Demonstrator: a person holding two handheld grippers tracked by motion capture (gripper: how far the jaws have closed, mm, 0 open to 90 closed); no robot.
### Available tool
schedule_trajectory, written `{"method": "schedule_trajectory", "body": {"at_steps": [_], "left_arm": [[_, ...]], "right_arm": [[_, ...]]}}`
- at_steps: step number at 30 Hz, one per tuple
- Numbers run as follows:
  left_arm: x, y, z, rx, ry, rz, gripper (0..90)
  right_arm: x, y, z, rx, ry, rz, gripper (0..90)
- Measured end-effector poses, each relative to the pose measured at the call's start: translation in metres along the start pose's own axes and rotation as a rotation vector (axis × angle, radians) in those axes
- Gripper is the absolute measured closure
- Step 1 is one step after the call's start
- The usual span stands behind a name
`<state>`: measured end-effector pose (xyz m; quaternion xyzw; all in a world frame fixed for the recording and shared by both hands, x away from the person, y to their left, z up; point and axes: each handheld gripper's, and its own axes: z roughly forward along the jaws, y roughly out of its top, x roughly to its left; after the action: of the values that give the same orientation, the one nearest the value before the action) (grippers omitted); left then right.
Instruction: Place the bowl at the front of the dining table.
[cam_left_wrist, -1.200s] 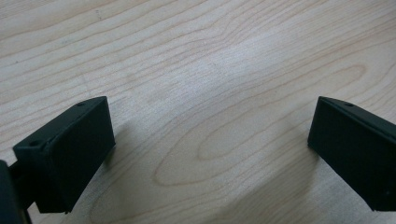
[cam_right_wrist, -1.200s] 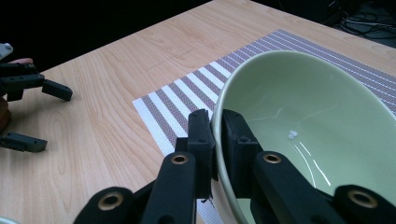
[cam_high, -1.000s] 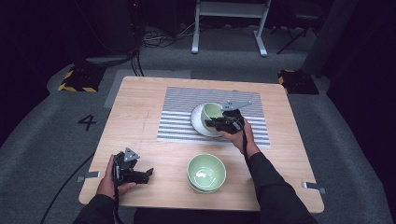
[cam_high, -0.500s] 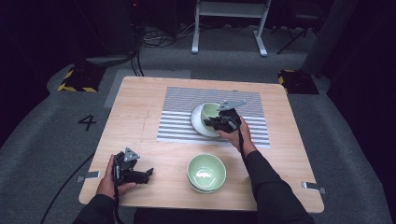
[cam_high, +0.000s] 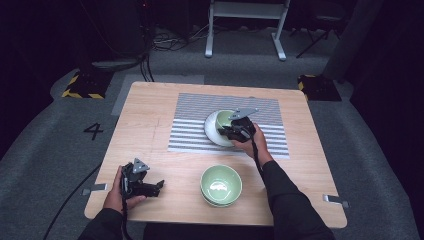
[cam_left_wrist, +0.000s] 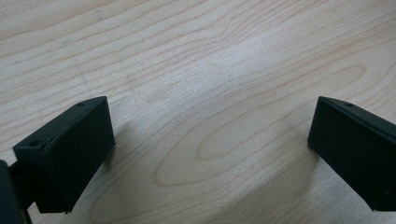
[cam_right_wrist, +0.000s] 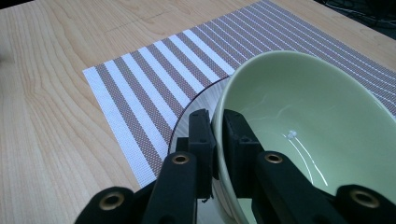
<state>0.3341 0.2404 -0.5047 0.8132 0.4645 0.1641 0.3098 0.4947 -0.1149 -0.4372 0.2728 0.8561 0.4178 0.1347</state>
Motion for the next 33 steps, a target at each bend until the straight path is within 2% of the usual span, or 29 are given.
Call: {"method": "schedule_trajectory", "body": {"at_steps": [5, 17, 22, 25, 33], "left_arm": [[0.000, 0.000, 0.000, 0.000, 0.000, 0.000, 0.4], [0.000, 0.000, 0.000, 0.000, 0.000, 0.000, 0.4], [0.000, 0.000, 0.000, 0.000, 0.000, 0.000, 0.4], [0.000, 0.000, 0.000, 0.000, 0.000, 0.000, 0.4], [0.000, 0.000, 0.000, 0.000, 0.000, 0.000, 0.4]], "right_arm": [[0.001, 0.000, 0.002, 0.010, -0.010, -0.012, 82.9], [-0.001, -0.002, 0.009, 0.038, 0.008, -0.028, 83.2], [-0.001, -0.003, 0.012, 0.038, 0.014, -0.024, 82.9], [-0.001, -0.004, 0.016, 0.057, 0.008, -0.024, 82.4], [-0.004, -0.008, 0.021, 0.070, 0.005, 0.012, 81.0]]}}
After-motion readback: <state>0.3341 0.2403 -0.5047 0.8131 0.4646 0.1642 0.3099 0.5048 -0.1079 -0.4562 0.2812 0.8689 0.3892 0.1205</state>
